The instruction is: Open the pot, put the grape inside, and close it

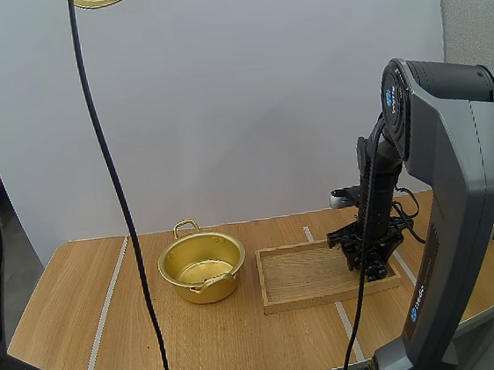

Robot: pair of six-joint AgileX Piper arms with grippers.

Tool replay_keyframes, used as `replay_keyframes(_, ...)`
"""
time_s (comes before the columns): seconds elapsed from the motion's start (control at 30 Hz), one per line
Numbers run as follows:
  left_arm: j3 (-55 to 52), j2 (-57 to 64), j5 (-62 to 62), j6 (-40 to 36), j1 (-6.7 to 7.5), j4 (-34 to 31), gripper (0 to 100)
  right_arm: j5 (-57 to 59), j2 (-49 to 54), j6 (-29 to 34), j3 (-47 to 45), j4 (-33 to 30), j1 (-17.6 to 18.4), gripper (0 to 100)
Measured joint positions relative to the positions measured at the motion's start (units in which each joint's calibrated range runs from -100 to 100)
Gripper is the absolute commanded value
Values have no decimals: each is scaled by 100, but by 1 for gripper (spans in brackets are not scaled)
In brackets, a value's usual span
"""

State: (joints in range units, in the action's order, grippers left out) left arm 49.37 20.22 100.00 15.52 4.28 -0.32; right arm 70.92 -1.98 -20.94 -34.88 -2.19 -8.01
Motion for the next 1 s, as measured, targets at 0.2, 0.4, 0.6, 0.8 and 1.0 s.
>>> replay_keyframes(0.2,0,0,0,0,0,0,0,0,0,0,0,0,0,70)
replay_keyframes(0.4,0,0,0,0,0,0,0,206,0,0,0,69,0,0)
replay_keyframes(0.6,0,0,0,0,0,0,0,227,0,0,0,104,-5,0)
replay_keyframes(0.8,0,0,0,0,0,0,0,250,0,0,15,118,-5,0)
replay_keyframes(1.0,0,0,0,0,0,0,0,448,369,0,74,250,-5,0)
